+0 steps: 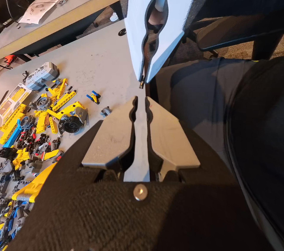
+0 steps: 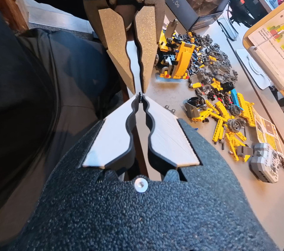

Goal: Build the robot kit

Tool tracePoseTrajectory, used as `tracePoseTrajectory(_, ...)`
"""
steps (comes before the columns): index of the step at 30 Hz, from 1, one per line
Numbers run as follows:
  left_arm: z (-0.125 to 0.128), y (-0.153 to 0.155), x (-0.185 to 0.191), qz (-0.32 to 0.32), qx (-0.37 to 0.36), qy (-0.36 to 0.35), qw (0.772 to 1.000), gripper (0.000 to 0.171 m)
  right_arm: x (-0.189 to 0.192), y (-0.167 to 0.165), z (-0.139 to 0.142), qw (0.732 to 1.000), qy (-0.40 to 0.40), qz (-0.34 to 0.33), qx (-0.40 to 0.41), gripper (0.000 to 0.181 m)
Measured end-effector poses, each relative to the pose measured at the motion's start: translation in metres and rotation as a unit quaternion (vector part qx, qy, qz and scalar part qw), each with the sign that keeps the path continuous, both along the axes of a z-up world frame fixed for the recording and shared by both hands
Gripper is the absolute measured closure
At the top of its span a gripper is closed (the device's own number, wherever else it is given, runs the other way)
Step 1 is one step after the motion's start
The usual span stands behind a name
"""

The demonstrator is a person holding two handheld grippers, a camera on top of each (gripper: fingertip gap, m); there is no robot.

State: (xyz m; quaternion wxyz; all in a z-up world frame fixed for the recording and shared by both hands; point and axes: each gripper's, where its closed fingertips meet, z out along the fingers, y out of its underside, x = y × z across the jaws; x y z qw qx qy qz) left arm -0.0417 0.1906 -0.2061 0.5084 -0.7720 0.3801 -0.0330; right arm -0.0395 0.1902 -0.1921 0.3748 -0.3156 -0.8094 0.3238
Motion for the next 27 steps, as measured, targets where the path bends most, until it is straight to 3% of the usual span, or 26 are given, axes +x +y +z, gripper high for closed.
tracePoseTrajectory(8,0.003,-0.002,0.010,-0.013,0.005,-0.001,1.000,0.164,-0.001,-0.008,-0.006,1.000,-0.011,0.010,0.005,0.177)
tracePoseTrajectory(15,0.002,0.000,0.009,-0.006,0.031,0.043,0.999,0.168,-0.001,-0.008,-0.006,1.000,-0.013,0.004,-0.009,0.176)
tracePoseTrajectory(27,0.034,0.000,0.008,0.032,0.106,0.061,0.992,0.169,-0.002,-0.010,0.029,0.978,-0.001,-0.027,-0.208,0.174)
